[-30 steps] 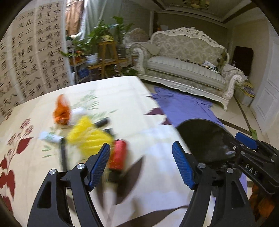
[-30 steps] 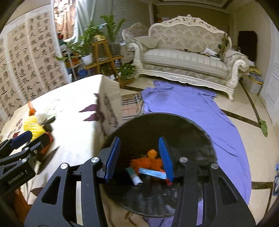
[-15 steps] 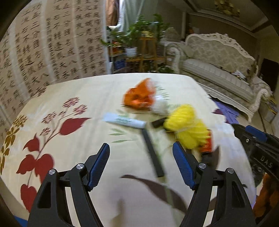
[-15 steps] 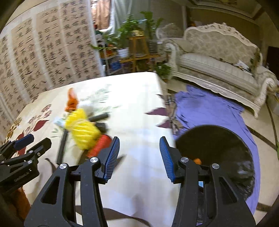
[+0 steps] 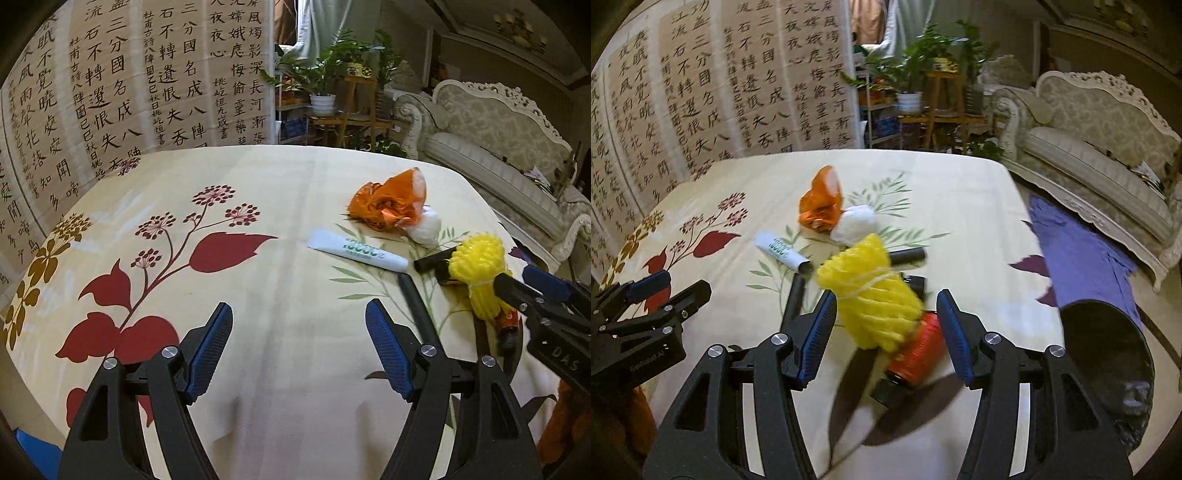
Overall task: Collect trash
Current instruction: 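Move the right tool back to the table and grasp the yellow mesh net, then grasp the black stick with the left tool while the right tool lifts the yellow net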
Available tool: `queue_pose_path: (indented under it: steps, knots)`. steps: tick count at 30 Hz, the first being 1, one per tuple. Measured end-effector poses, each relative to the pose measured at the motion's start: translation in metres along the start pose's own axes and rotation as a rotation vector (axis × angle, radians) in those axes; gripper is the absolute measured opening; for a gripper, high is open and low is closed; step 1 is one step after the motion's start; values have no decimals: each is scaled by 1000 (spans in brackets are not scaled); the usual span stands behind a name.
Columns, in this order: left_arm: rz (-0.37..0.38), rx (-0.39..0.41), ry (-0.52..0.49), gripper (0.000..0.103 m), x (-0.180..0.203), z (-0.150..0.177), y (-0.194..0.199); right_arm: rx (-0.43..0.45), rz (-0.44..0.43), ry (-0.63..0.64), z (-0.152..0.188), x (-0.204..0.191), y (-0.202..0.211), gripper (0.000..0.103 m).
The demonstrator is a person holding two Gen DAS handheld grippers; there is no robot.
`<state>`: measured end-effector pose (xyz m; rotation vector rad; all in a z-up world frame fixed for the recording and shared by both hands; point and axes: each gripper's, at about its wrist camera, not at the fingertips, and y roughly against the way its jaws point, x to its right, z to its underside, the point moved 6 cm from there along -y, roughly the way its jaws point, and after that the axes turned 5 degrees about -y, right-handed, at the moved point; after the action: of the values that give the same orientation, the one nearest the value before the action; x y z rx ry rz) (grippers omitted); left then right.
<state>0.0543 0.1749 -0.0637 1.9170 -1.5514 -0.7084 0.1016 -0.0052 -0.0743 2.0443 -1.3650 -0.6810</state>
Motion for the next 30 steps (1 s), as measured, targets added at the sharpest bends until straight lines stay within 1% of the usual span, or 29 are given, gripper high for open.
queue_pose_path:
  steps: [5,8,10,11,15,18,21,24,30]
  knots:
    - [13,-9,12,72,-3,3,-4,-31,29,37,-1,-9,-16,56]
    - [22,-13,14,72,-3,4,-5,-32,47,59,-2,-11,-21,56]
    - [29,-15,15,72,-3,5,-6,-32,58,72,-1,-12,-22,53]
    - [31,-15,15,73,-2,4,-6,-32,59,79,0,-13,-23,48]
    - [42,-20,15,73,1,6,-8,-24,52,75,-1,-14,-21,44]
    - [51,-23,11,73,5,6,-8,-3,49,62,-3,-12,-12,43]
    - [57,-23,1,73,11,6,-8,25,54,43,-6,-4,1,43]
    - [68,-25,-11,73,19,5,-9,50,69,11,-9,11,15,43]
    - [96,-36,-45,73,45,5,-13,61,149,-49,2,53,32,43]
